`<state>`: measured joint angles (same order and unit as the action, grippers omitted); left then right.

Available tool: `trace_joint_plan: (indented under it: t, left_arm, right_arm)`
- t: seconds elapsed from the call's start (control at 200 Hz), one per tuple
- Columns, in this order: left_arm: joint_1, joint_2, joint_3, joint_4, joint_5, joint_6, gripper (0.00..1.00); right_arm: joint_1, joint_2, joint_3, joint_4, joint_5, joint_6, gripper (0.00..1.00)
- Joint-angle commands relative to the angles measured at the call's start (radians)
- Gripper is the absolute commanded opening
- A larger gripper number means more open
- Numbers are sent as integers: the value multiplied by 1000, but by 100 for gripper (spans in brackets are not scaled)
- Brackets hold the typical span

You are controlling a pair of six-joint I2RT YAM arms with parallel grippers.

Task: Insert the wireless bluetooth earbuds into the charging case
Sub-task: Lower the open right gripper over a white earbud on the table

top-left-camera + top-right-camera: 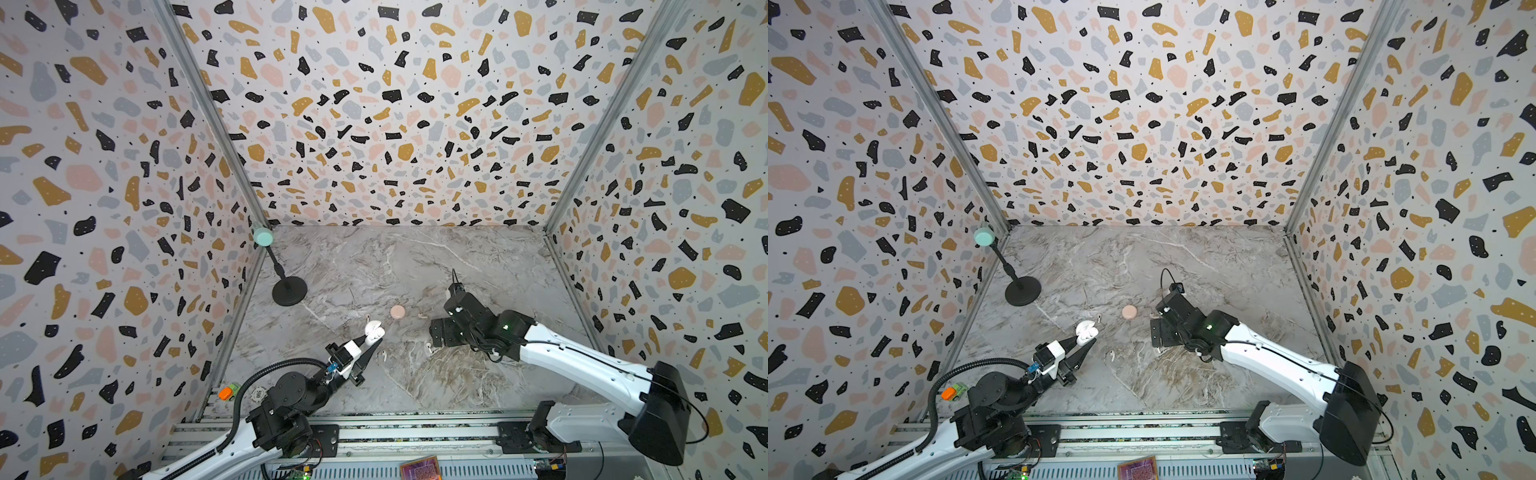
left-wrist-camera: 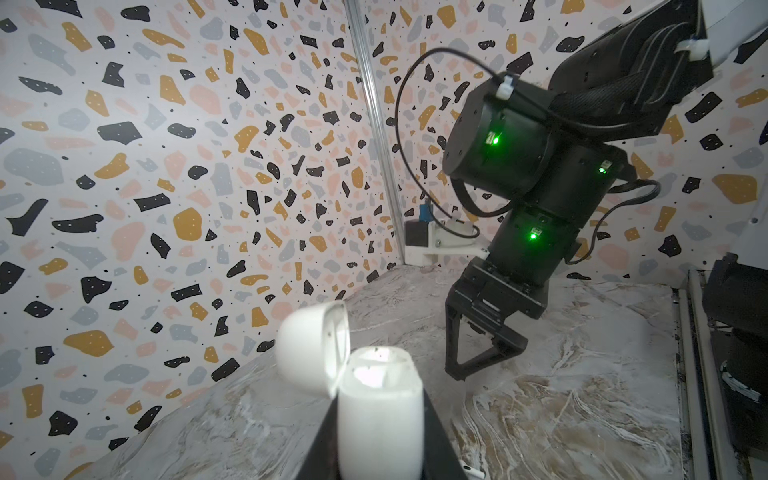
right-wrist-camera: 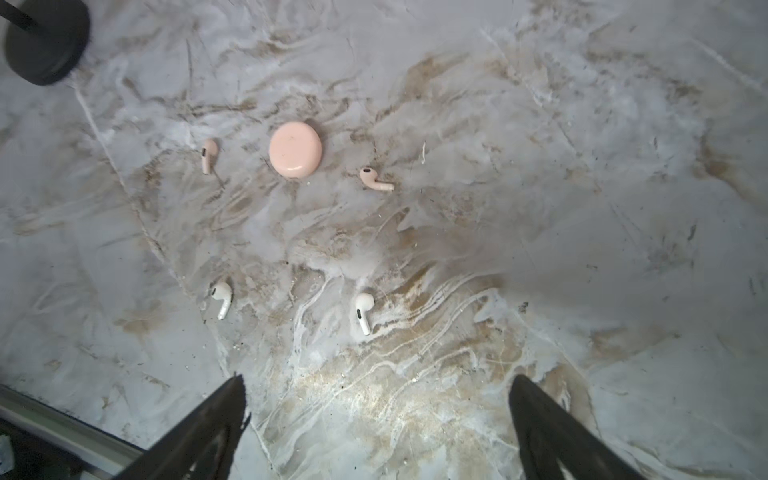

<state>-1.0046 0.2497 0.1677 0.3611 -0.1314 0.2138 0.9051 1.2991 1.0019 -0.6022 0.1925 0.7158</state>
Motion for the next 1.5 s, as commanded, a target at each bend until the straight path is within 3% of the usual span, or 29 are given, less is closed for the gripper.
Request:
trace_joint_plan:
  t: [0.0, 0.15, 0.651, 0.901, 1.096, 1.492]
  left_arm:
    - [-3, -13, -11, 66, 1, 3, 0]
    - [-8, -4, -13, 62, 7, 2, 0]
    - [-19, 11, -17, 76, 48, 8, 0]
    - [-23, 11, -19, 70, 46, 12, 0]
    - [-25, 13, -19, 66, 49, 16, 0]
    - [-28, 15, -19, 59, 59, 24, 0]
  right_arm:
    - [-3, 49, 67, -86, -46, 35, 99]
    - [-3, 115, 73, -58, -115, 23, 99]
    - [-3, 300, 134, -85, -107, 27, 92]
    - [-10, 366, 160, -79, -105, 16, 78]
    - [-13, 412, 162, -59, -152, -12, 54]
    - [-25, 487, 194, -44, -182, -51, 46]
